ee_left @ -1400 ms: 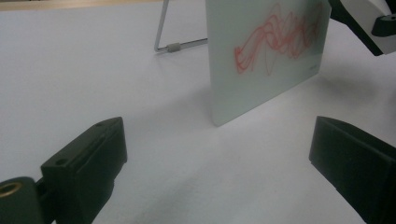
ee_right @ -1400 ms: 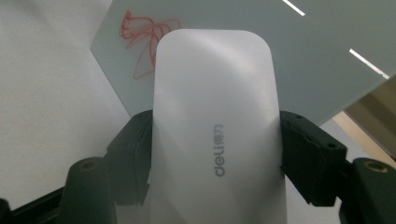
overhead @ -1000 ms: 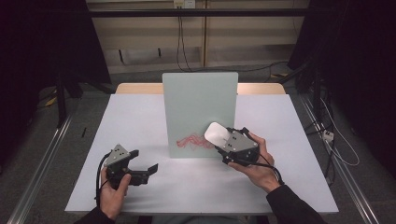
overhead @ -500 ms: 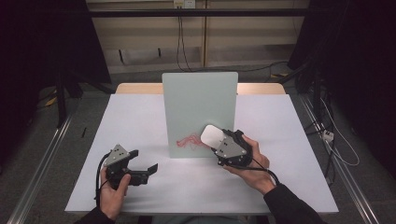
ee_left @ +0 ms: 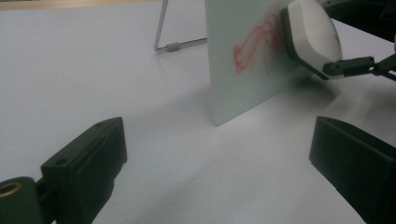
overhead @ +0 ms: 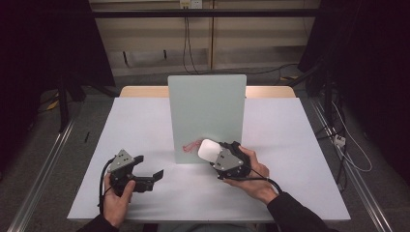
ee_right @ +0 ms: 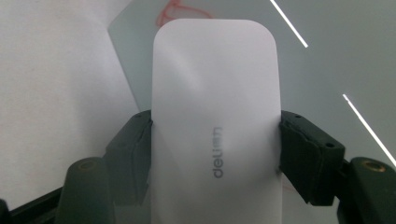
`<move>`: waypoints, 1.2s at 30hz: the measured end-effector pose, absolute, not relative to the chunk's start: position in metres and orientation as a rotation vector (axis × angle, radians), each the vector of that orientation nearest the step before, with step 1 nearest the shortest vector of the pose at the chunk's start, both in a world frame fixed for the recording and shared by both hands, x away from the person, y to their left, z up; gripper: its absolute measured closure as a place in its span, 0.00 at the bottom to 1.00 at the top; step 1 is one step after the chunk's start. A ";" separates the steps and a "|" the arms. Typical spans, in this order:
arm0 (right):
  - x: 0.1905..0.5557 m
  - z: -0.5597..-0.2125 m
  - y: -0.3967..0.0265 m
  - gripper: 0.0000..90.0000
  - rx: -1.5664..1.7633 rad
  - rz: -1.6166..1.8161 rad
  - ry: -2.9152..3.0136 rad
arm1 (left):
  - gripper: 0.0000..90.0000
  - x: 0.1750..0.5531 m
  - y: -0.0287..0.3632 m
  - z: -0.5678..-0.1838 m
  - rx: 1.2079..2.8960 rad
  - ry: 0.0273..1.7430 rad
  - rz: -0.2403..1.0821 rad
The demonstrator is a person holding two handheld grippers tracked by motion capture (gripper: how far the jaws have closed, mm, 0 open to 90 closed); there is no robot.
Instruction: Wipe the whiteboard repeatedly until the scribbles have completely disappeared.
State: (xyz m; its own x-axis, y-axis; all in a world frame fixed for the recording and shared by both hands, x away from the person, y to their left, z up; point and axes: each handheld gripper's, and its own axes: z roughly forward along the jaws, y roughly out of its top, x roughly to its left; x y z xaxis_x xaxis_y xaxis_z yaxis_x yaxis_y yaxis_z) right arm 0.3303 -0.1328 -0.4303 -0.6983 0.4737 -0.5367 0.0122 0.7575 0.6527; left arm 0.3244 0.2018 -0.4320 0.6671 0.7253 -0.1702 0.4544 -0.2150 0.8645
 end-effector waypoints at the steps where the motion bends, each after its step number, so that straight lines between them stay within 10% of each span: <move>1: 0.330 -0.432 -0.131 0.35 0.364 0.826 2.240 | 0.05 0.324 0.202 -0.432 1.859 0.932 0.331; 36: 0.335 -0.436 -0.105 0.35 0.293 0.817 2.340 | 0.05 0.324 0.202 -0.432 1.861 0.932 0.330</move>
State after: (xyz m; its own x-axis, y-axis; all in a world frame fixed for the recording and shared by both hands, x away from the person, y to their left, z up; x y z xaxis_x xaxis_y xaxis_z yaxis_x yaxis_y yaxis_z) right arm 0.3352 -0.1048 -0.4359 -0.7740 0.3949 -0.4949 0.0012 0.7826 0.6225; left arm 0.3243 0.2017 -0.4321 0.6670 0.7251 -0.1711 0.4555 -0.2152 0.8638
